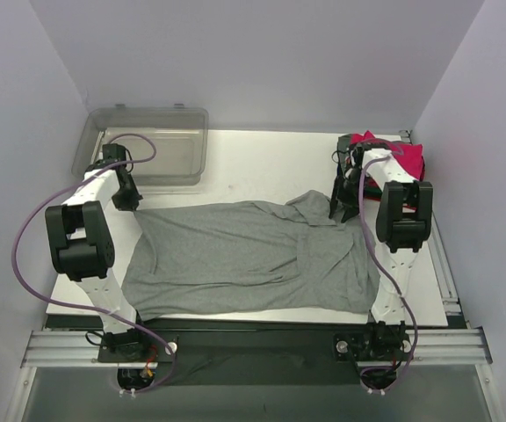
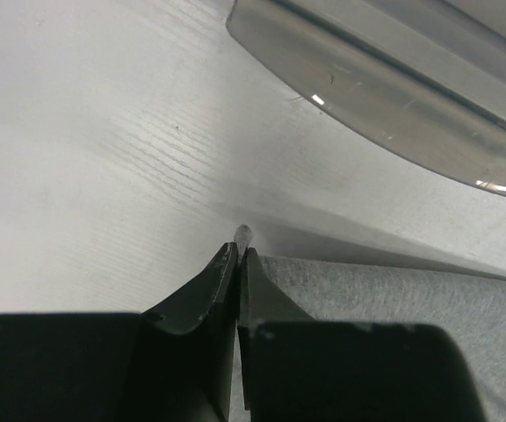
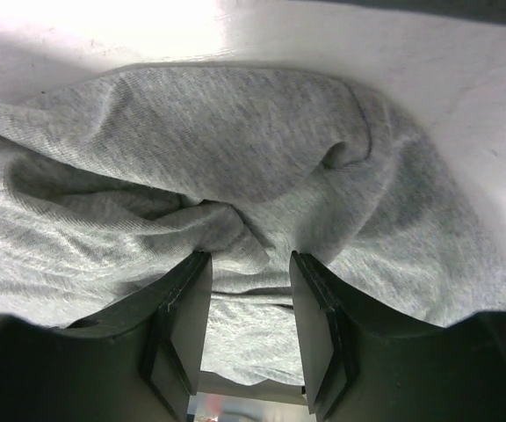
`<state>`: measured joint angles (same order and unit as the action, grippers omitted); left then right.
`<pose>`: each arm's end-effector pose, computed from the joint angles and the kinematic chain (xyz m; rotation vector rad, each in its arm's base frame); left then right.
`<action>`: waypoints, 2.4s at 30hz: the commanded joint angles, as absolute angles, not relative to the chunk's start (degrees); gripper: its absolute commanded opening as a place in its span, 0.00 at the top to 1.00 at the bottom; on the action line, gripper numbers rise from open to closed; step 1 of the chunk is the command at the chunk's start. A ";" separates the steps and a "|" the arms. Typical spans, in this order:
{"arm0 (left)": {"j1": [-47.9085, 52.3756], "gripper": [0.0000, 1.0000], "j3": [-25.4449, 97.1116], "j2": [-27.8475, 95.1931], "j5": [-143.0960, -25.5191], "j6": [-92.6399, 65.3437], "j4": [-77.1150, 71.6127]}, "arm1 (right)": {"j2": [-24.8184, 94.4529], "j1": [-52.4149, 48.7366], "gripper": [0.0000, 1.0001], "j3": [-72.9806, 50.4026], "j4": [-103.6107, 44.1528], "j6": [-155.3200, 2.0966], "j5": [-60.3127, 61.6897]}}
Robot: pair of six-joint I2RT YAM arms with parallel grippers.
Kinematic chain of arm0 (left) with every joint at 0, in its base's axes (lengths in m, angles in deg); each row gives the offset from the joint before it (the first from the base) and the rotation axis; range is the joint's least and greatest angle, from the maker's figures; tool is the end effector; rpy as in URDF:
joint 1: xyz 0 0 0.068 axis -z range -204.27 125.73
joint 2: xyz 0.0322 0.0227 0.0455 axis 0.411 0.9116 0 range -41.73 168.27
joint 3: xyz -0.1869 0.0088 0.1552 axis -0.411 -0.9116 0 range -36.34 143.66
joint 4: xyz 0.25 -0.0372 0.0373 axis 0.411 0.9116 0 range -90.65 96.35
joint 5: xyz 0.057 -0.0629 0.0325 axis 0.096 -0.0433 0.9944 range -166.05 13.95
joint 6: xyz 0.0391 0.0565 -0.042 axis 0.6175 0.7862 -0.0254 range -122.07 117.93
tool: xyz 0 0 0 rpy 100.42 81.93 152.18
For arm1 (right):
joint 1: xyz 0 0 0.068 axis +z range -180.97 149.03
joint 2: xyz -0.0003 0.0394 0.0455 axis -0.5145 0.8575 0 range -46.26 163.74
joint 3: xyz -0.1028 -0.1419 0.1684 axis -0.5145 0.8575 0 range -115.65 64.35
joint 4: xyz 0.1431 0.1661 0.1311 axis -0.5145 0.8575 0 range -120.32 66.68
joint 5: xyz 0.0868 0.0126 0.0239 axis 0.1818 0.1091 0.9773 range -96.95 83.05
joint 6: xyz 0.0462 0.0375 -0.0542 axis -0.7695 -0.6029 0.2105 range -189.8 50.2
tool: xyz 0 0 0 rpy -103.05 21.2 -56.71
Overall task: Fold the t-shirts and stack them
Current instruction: Grap the side of the flattened tshirt furthest away from the robot with both arms
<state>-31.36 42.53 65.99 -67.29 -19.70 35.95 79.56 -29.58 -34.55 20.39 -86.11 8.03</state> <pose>0.3840 0.0585 0.1431 -0.6214 2.6255 0.1520 0.4260 0.0284 0.1100 0.3403 2.9192 0.4309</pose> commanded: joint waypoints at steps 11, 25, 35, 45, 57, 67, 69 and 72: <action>-30.77 0.82 44.17 64.26 -66.38 -18.42 37.06 | 80.83 -25.43 0.70 -34.09 22.23 -83.68 8.43; -30.86 0.50 43.65 63.82 -66.91 -18.85 36.35 | 74.06 -28.06 1.00 -31.90 22.50 -85.62 9.92; -31.38 0.37 42.94 63.47 -66.20 -20.17 35.56 | 69.23 -30.52 1.00 -32.51 23.64 -86.85 9.22; -31.65 0.37 43.21 66.54 -65.85 -22.19 35.39 | 65.36 -35.62 1.00 -33.13 25.13 -87.99 9.48; -31.56 0.38 43.38 70.85 -66.38 -28.07 33.72 | 65.27 -37.21 1.00 -31.81 25.66 -87.46 8.96; -30.60 0.45 41.62 71.56 -70.77 -30.28 30.03 | 64.57 -38.17 1.00 -31.28 26.28 -88.42 5.54; -30.24 0.45 40.92 70.69 -72.17 -31.33 29.41 | 64.04 -39.22 1.00 -31.10 26.28 -88.78 5.00; -29.37 0.45 39.17 68.58 -74.11 -32.56 28.01 | 63.86 -40.19 1.00 -30.93 26.45 -89.31 4.65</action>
<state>-30.51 41.33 70.84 -70.37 -30.23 31.10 67.78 -38.67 -31.33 23.04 -88.23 7.05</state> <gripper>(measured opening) 0.549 0.026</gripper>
